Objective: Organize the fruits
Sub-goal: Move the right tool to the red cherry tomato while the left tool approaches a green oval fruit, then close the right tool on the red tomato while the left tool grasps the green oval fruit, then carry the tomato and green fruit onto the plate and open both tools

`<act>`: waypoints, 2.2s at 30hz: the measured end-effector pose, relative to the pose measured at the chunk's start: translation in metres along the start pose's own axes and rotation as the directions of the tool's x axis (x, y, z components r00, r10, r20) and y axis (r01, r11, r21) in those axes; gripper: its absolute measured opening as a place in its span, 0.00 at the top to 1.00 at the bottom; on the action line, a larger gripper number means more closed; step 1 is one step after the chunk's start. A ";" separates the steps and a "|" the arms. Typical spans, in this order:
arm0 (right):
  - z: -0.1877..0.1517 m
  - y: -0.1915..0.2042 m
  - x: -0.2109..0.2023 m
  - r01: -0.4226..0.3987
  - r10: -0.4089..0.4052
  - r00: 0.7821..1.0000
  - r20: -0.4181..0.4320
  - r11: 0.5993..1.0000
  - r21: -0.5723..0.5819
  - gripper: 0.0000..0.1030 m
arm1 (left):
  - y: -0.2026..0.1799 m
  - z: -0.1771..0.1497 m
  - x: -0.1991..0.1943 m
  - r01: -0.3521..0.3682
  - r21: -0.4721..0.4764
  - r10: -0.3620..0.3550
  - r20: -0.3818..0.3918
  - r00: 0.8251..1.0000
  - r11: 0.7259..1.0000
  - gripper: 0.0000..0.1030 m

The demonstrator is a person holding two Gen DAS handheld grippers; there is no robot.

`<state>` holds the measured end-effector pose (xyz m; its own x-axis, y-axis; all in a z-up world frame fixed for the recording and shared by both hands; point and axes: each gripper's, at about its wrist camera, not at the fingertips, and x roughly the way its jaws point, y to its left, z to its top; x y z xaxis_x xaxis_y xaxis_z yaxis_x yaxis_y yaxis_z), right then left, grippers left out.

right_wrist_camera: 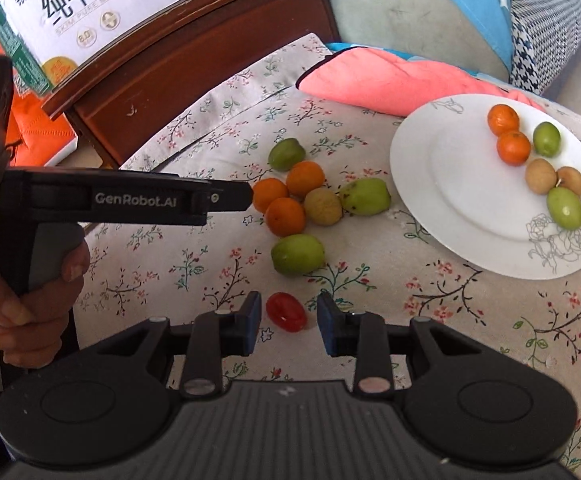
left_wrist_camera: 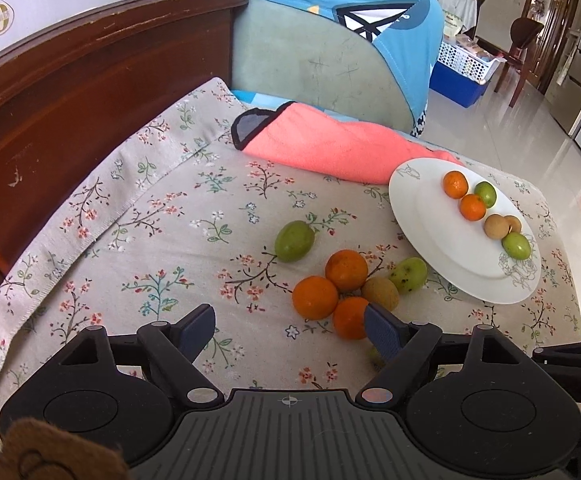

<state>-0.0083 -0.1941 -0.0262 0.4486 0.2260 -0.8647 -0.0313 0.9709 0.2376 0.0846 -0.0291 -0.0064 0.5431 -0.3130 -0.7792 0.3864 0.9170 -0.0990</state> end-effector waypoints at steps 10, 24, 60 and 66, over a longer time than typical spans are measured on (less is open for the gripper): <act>-0.007 0.019 0.015 0.073 -0.074 0.997 -0.008 0.990 -0.123 0.69 | -0.004 -0.003 0.003 0.023 -0.007 -0.023 -0.027 0.999 1.000 0.19; -0.010 0.011 0.006 0.094 -0.096 0.995 -0.010 0.988 -0.120 0.80 | -0.018 -0.009 0.005 0.056 0.020 -0.055 -0.039 0.998 0.998 0.20; -0.008 -0.047 -0.027 0.180 -0.185 0.982 0.022 0.973 0.143 0.80 | -0.060 -0.026 0.019 0.075 0.078 -0.074 -0.016 0.997 0.994 0.71; -0.005 -0.049 -0.032 0.172 -0.182 0.983 0.041 0.971 0.166 0.80 | -0.062 -0.023 0.009 0.101 0.073 -0.102 0.010 0.995 0.992 0.71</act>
<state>-0.0256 -0.2489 -0.0124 0.4835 0.0425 -0.8743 0.1950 0.9685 0.1550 0.0476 -0.0831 -0.0214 0.5086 -0.4072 -0.7586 0.4922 0.8604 -0.1318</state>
